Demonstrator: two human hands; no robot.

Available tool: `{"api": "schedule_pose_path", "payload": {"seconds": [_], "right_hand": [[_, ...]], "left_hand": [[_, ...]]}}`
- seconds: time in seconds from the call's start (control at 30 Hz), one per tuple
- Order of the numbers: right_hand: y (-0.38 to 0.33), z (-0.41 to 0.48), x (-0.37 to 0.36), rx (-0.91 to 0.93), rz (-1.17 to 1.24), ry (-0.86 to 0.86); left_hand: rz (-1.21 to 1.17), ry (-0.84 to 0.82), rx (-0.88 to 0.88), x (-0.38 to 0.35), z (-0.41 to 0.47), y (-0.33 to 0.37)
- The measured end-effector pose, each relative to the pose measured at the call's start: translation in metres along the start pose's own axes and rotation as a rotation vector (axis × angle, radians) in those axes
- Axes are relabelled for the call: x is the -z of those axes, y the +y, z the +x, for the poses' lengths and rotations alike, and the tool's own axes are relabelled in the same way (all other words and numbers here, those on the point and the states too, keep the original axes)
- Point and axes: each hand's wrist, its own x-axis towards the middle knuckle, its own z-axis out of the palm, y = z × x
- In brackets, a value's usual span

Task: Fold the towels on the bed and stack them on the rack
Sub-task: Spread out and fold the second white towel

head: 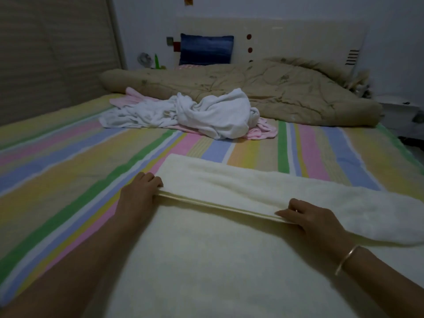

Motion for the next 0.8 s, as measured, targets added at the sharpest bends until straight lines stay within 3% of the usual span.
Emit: {"api": "schedule_pose_path", "payload": {"seconds": [0.17,0.3,0.5,0.8], "right_hand": [[-0.012,-0.012,0.01,0.079,-0.022,0.02],[-0.026,-0.028,0.017,-0.005,0.09,-0.057],[-0.05,-0.054,0.034,0.219,-0.042,-0.004],[-0.091,-0.098,0.056,0.353,-0.006,0.049]], "left_hand": [[-0.114,-0.004,0.025,0.008,-0.021,-0.002],[-0.13,0.017,0.056,0.014,-0.04,0.001],[-0.145,0.03,0.107,0.032,-0.08,0.003],[-0.164,0.065,0.157,0.068,-0.153,0.004]]}}
